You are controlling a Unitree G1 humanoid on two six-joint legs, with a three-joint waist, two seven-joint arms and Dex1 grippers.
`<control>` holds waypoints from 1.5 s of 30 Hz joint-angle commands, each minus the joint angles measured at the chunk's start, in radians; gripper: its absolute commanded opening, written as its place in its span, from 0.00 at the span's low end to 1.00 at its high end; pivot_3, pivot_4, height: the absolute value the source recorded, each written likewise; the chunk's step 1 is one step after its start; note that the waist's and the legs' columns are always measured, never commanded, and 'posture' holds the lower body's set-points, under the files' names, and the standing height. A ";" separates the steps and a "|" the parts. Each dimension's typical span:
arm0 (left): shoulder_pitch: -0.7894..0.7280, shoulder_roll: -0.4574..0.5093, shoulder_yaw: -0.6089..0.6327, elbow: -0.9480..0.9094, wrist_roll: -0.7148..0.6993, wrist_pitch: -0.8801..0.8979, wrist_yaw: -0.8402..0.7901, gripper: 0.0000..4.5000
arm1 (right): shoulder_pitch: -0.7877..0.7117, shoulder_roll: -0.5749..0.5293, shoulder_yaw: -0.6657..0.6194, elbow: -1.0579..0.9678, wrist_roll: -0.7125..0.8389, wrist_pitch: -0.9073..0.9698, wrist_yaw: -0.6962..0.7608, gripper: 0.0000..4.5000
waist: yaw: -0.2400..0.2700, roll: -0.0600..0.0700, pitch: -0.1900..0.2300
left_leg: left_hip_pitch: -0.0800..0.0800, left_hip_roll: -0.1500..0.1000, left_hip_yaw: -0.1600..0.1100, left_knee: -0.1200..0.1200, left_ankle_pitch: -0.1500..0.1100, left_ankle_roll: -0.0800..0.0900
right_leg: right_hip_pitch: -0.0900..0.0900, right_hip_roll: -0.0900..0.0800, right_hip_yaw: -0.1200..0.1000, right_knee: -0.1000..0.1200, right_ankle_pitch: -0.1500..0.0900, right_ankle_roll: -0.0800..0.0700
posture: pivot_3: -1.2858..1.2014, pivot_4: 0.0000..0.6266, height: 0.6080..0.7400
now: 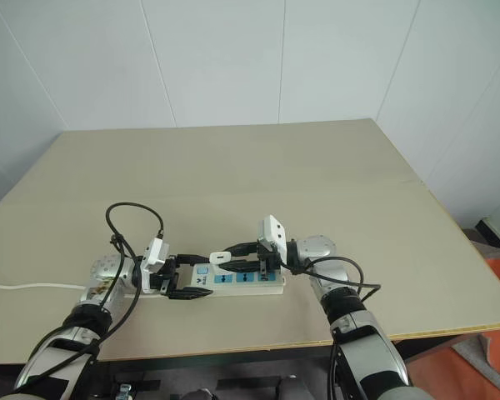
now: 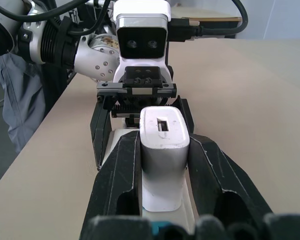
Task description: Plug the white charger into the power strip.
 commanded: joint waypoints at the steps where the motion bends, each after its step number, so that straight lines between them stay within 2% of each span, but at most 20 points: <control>1: 0.007 0.000 0.003 -0.035 -0.005 -0.007 -0.022 0.72 | 0.032 -0.022 0.046 0.032 -0.080 0.053 -0.041 0.25 | 0.000 0.000 0.000 | 0.000 0.000 0.000 0.000 0.000 0.000 | 0.000 0.000 0.000 0.000 0.000 0.000 | 0.52 0.24 1.00; 12: 0.005 0.003 -0.002 -0.033 -0.008 -0.010 -0.022 0.72 | 0.031 -0.009 0.042 0.071 -0.078 -0.014 -0.038 0.25 | -0.001 0.000 -0.003 | 0.001 0.000 0.000 0.000 0.000 0.000 | 0.000 0.000 0.001 0.000 0.000 0.000 | 0.52 0.24 1.00; 22: 0.003 0.001 -0.004 -0.028 -0.006 -0.012 -0.022 0.72 | 0.053 -0.021 0.027 0.062 -0.061 -0.143 0.004 0.96 | 0.003 -0.002 -0.005 | 0.001 0.000 0.000 -0.001 0.000 0.000 | 0.001 0.000 0.001 -0.002 0.000 0.000 | 0.52 0.24 1.00; 23: 0.003 0.002 -0.004 -0.028 -0.006 -0.013 -0.022 0.72 | 0.056 -0.025 0.027 0.058 -0.059 -0.145 0.008 0.99 | 0.003 -0.002 -0.005 | 0.001 0.000 0.000 -0.001 0.000 0.000 | 0.001 0.000 0.001 -0.002 0.000 0.000 | 0.52 0.24 1.00; 27: 0.001 0.001 -0.003 -0.025 -0.002 -0.001 -0.022 0.72 | 0.062 -0.034 0.027 0.053 -0.058 -0.149 0.009 0.99 | 0.003 -0.002 -0.005 | 0.001 0.000 0.000 -0.001 0.000 0.000 | 0.001 0.000 0.001 -0.002 0.000 0.000 | 0.52 0.24 1.00; 29: -0.021 0.008 -0.014 -0.013 0.026 0.085 -0.020 0.72 | 0.064 -0.039 0.029 0.048 -0.058 -0.145 0.011 0.99 | 0.004 -0.002 -0.005 | 0.001 0.000 0.000 -0.001 0.000 0.000 | 0.002 0.000 0.000 -0.002 0.000 0.000 | 0.52 0.24 1.00; 30: -0.029 0.008 -0.012 -0.010 0.031 0.103 -0.018 0.89 | 0.065 -0.041 0.029 0.045 -0.058 -0.142 0.012 1.00 | 0.004 -0.003 -0.005 | 0.001 0.000 0.000 -0.001 0.000 0.000 | 0.002 0.000 0.000 -0.002 0.000 0.000 | 0.52 0.24 1.00; 32: -0.033 0.003 -0.002 -0.025 0.012 0.111 -0.021 1.00 | 0.067 -0.044 0.028 0.038 -0.055 -0.140 0.010 1.00 | 0.004 -0.002 -0.005 | 0.002 0.000 0.000 -0.001 0.000 0.000 | 0.004 0.000 0.000 -0.003 0.000 0.000 | 0.52 0.24 1.00; 37: -0.019 0.029 -0.010 -0.118 -0.067 0.159 -0.022 1.00 | 0.092 -0.074 -0.005 -0.043 0.006 -0.105 0.046 1.00 | 0.008 -0.003 -0.005 | 0.003 0.000 0.000 -0.001 0.000 0.000 | 0.006 0.000 -0.001 -0.004 0.000 0.000 | 0.52 0.24 1.00; 40: 0.007 0.027 0.066 -0.200 -0.110 0.163 -0.011 1.00 | 0.129 -0.122 -0.061 -0.162 0.079 -0.057 0.055 1.00 | 0.012 -0.002 -0.005 | 0.002 0.000 0.000 -0.001 0.000 0.000 | 0.005 0.000 -0.001 -0.005 0.000 0.000 | 0.52 0.24 1.00; 42: 0.045 0.078 0.089 -0.318 -0.188 0.260 -0.018 1.00 | 0.153 -0.173 -0.117 -0.255 0.143 -0.017 0.055 1.00 | 0.012 -0.002 -0.004 | 0.001 0.000 0.000 -0.001 0.000 0.000 | 0.005 -0.001 -0.001 -0.005 0.000 0.000 | 0.52 0.24 1.00; 45: 0.130 0.273 0.044 -0.459 -0.266 0.322 -0.022 1.00 | 0.177 -0.333 -0.202 -0.361 0.191 0.053 0.083 1.00 | 0.003 -0.001 0.000 | -0.005 0.001 0.000 -0.001 0.000 0.000 | -0.004 0.000 0.000 -0.003 0.000 0.000 | 0.52 0.24 1.00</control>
